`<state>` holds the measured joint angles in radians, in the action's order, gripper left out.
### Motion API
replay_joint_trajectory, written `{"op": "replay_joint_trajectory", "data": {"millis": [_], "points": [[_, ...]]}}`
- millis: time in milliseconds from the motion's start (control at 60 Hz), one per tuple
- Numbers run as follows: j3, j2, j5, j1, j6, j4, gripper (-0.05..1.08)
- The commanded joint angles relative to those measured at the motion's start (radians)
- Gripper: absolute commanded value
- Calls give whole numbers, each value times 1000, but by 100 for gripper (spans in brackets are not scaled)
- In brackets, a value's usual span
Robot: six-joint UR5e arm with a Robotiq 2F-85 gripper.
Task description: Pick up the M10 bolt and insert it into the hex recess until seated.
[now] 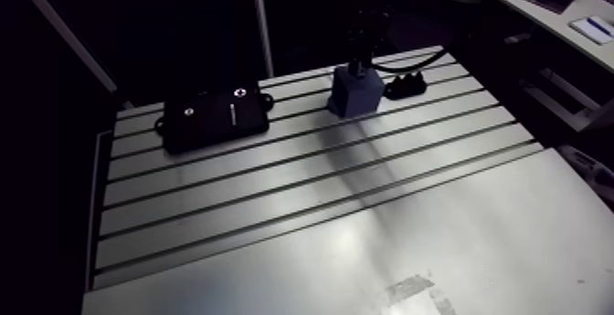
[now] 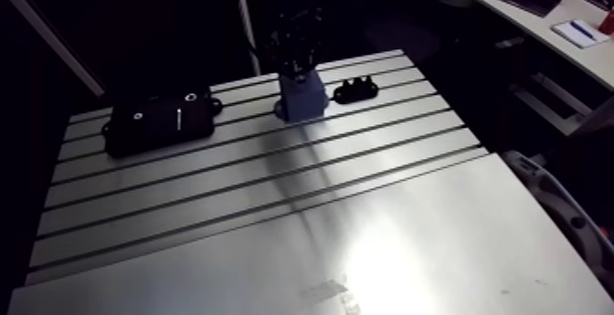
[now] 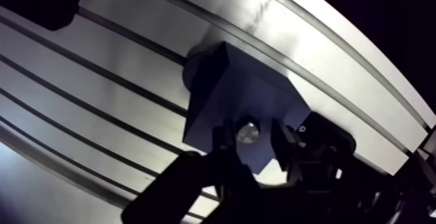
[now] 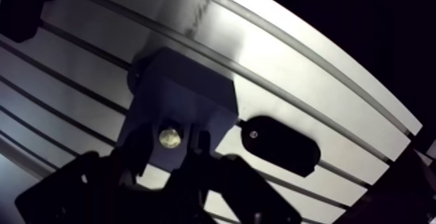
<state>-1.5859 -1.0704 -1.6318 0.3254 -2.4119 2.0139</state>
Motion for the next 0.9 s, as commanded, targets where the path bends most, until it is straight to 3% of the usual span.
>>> {"op": "replay_joint_trajectory", "data": {"millis": [17, 350, 583, 900], "points": [[8, -2, 1, 0, -19, 0, 24], [-4, -27, 2, -3, 52, -2, 27], [-5, -55, 3, 3, 272, -48, 55], [-14, -81, 2, 3, 384, -71, 66]]}}
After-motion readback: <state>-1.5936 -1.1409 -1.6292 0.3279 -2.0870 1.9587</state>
